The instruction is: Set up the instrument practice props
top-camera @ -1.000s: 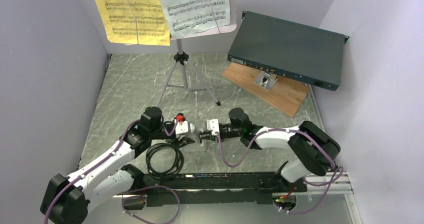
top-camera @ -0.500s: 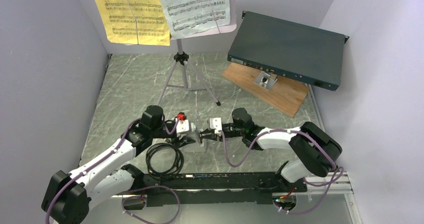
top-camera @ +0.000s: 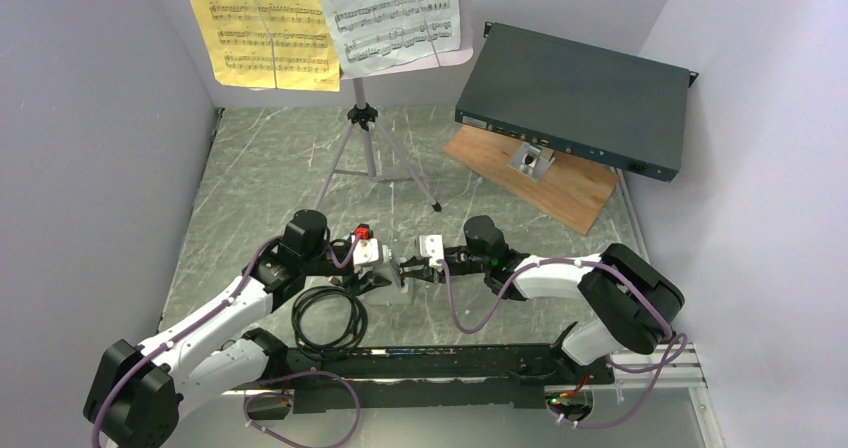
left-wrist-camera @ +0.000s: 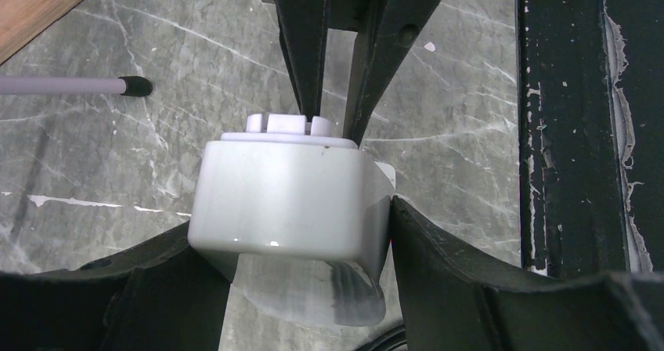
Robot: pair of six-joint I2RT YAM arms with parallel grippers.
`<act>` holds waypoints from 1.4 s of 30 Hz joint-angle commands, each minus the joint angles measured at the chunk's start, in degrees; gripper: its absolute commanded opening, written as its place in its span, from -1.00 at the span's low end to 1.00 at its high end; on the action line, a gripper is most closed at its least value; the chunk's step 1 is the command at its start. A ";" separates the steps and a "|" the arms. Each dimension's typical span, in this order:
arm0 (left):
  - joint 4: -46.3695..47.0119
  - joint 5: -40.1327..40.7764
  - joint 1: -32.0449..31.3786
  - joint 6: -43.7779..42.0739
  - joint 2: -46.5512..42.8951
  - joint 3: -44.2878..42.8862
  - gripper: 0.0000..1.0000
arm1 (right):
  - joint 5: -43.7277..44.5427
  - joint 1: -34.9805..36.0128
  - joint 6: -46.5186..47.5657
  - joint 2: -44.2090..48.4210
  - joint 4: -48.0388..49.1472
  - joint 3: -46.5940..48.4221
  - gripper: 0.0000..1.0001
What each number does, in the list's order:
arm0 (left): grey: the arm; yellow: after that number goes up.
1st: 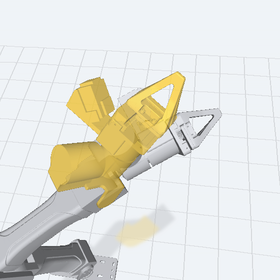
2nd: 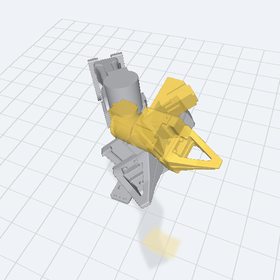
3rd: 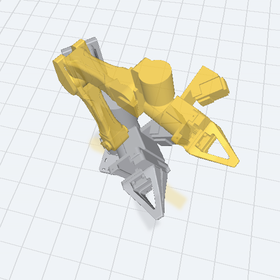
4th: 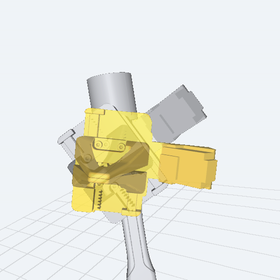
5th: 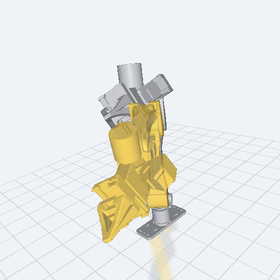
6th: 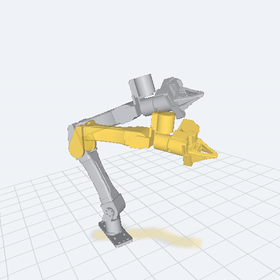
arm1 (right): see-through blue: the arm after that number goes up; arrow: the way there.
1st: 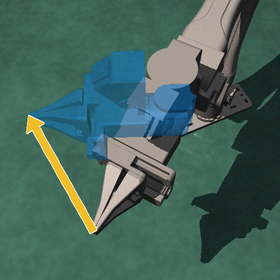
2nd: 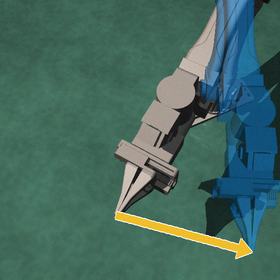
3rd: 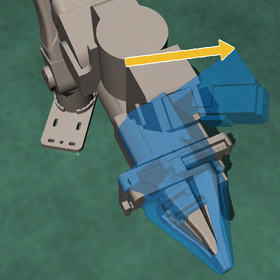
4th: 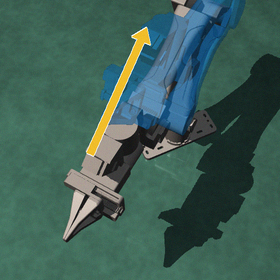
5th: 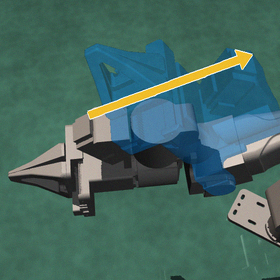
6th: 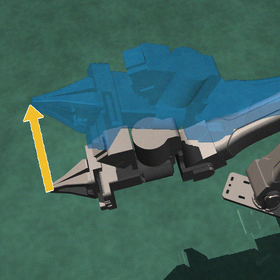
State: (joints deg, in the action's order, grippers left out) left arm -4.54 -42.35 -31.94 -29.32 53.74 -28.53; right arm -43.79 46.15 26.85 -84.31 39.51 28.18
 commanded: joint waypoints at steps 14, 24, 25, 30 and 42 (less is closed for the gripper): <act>-0.47 -0.88 0.17 -2.14 0.62 -1.59 -1.00 | 2.24 0.31 -14.47 7.52 1.23 1.79 -0.15; -0.76 -0.92 0.13 -2.32 1.20 -1.88 -1.00 | 0.32 0.34 -21.89 9.09 -2.18 4.79 -0.33; -0.78 -0.90 0.15 -2.33 1.27 -1.88 -1.00 | 0.76 0.34 -22.21 9.11 -1.97 5.02 -0.33; -0.80 -1.05 0.13 -2.33 1.37 -1.92 -1.00 | 0.18 0.34 -22.67 6.88 -2.17 7.37 -0.40; -1.04 -2.53 0.13 -2.58 1.71 -2.14 -1.00 | 3.20 -0.18 -26.48 2.20 -3.73 11.68 -0.63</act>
State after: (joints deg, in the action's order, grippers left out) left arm -5.21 -42.09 -30.98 -28.77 54.61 -29.19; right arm -43.20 46.11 2.35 -79.99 34.39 36.23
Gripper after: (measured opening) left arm 0.685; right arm 0.201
